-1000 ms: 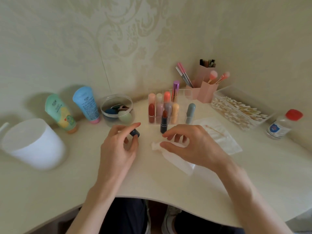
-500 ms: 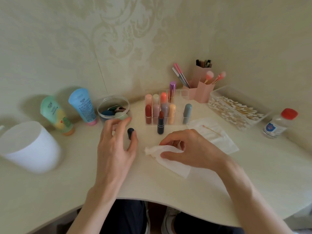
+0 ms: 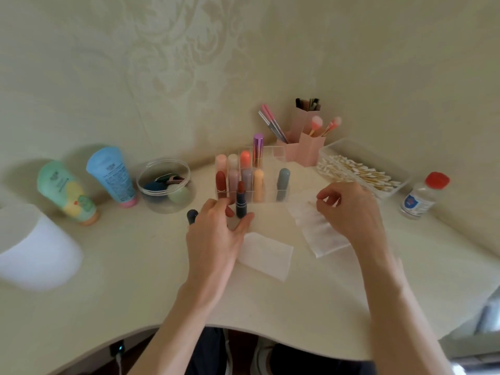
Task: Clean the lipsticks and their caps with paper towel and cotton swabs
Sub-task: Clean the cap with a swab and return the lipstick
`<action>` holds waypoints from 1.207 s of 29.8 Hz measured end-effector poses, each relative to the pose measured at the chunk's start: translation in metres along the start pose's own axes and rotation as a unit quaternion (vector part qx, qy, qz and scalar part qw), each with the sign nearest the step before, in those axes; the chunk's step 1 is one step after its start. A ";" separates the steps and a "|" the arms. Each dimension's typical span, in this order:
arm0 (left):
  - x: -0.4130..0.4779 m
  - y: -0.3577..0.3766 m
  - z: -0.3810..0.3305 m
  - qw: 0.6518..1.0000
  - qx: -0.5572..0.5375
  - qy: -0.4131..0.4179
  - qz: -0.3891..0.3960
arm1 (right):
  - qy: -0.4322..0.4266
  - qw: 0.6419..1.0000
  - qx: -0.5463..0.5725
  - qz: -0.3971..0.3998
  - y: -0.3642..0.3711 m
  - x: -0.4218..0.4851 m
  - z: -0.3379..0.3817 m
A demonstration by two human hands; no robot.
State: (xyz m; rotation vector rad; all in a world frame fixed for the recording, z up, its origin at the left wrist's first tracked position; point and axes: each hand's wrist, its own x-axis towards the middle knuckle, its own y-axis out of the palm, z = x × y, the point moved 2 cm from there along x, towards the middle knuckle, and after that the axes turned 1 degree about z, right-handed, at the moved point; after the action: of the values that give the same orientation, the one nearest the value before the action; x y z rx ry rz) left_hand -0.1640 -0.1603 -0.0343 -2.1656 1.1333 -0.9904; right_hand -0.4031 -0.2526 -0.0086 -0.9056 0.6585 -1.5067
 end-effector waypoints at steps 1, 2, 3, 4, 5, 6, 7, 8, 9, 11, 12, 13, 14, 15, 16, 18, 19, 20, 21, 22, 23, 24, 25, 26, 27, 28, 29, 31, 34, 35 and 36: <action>0.001 0.002 -0.001 1.000 0.011 -0.005 0.005 | 0.011 1.000 -0.002 0.004 -0.001 0.000 -0.002; 0.002 0.003 -0.001 1.000 0.021 -0.007 0.009 | 0.020 1.000 -0.003 0.006 -0.002 0.000 -0.002; 0.003 0.004 -0.001 1.000 0.026 -0.006 0.010 | 0.026 1.000 -0.005 0.007 -0.002 -0.001 -0.003; 0.004 0.004 -0.001 1.000 0.027 -0.003 0.008 | 0.031 0.999 -0.008 0.007 -0.002 -0.001 -0.003; 0.004 0.004 -0.001 1.000 0.026 0.000 0.003 | 0.034 0.999 -0.009 0.006 -0.002 -0.002 -0.003; 0.005 0.004 -0.002 1.000 0.021 0.003 -0.002 | 0.037 0.999 -0.007 0.005 -0.002 -0.002 -0.002; 0.005 0.003 -0.004 1.000 0.012 0.010 -0.009 | 0.039 0.999 -0.006 0.008 -0.003 -0.002 -0.002; 0.005 0.002 -0.006 1.000 0.003 0.023 -0.016 | 0.041 0.999 -0.003 0.014 -0.002 -0.002 -0.003; 0.006 0.001 -0.009 0.999 -0.007 0.039 -0.023 | 0.041 0.999 -0.002 0.023 -0.002 -0.002 -0.004; 0.008 -0.001 -0.015 0.997 -0.032 0.066 -0.025 | 0.039 0.999 0.001 0.038 -0.001 -0.001 -0.006; 0.010 -0.002 -0.018 0.996 -0.055 0.071 -0.014 | 0.032 0.999 0.001 0.043 0.000 -0.002 -0.007; 0.011 -0.002 -0.020 0.994 -0.086 0.069 0.002 | 0.025 0.999 -0.001 0.047 0.001 -0.001 -0.009; 0.013 -0.003 -0.022 0.990 -0.123 0.063 0.020 | 0.016 0.999 -0.002 0.050 0.001 0.000 -0.009; 0.013 -0.005 -0.024 0.985 -0.158 0.055 0.037 | 0.004 0.999 0.005 0.052 0.000 0.000 -0.008; 0.014 -0.006 -0.025 0.979 -0.190 0.046 0.056 | -0.011 0.998 0.028 0.052 -0.001 0.000 -0.005; 0.014 -0.011 -0.025 0.960 -0.259 0.026 0.105 | -0.045 0.989 0.124 0.066 -0.004 -0.001 0.005; 0.013 -0.014 -0.024 0.946 -0.294 0.018 0.133 | -0.064 0.978 0.179 0.084 -0.004 -0.004 0.012; 0.012 -0.017 -0.022 0.933 -0.324 0.010 0.160 | -0.086 0.965 0.227 0.102 -0.004 -0.006 0.019; 0.010 -0.020 -0.019 0.919 -0.349 0.001 0.182 | -0.108 0.950 0.267 0.117 -0.004 -0.009 0.027; 0.008 -0.021 -0.016 0.907 -0.372 -0.011 0.200 | -0.133 0.935 0.303 0.128 -0.003 -0.013 0.034; 0.006 -0.023 -0.012 0.895 -0.392 -0.023 0.212 | -0.159 0.919 0.334 0.135 -0.002 -0.016 0.041; 0.004 -0.024 -0.008 0.884 -0.410 -0.033 0.221 | -0.183 0.904 0.360 0.142 -0.002 -0.020 0.046; 0.002 -0.024 -0.004 0.875 -0.425 -0.038 0.229 | -0.205 0.889 0.380 0.150 -0.001 -0.023 0.051; -0.001 -0.025 -0.001 0.868 -0.435 -0.038 0.235 | -0.223 0.878 0.394 0.156 0.001 -0.026 0.055; -0.002 -0.026 0.002 0.865 -0.439 -0.032 0.240 | -0.237 0.872 0.398 0.160 0.002 -0.029 0.058; -0.004 -0.026 0.005 0.864 -0.439 -0.026 0.244 | -0.248 0.872 0.391 0.159 0.003 -0.032 0.061; -0.005 -0.025 0.007 0.864 -0.438 -0.021 0.246 | -0.257 0.876 0.377 0.155 0.005 -0.034 0.065; -0.007 -0.025 0.009 0.867 -0.435 -0.022 0.242 | -0.267 0.884 0.353 0.150 0.010 -0.038 0.069; -0.006 -0.024 0.009 0.870 -0.432 -0.014 0.235 | -0.261 0.892 0.337 0.147 0.016 -0.041 0.072; -0.006 -0.024 0.009 0.871 -0.431 -0.007 0.235 | -0.259 0.896 0.332 0.143 0.018 -0.041 0.072; -0.006 -0.024 0.009 0.872 -0.429 0.002 0.237 | -0.258 0.898 0.328 0.137 0.019 -0.041 0.072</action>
State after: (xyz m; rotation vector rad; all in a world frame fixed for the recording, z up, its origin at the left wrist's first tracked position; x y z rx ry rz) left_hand -0.1478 -0.1421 -0.0252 -2.2581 2.2789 -0.2598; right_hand -0.3323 -0.2081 0.0074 -0.6052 -0.1220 -1.0489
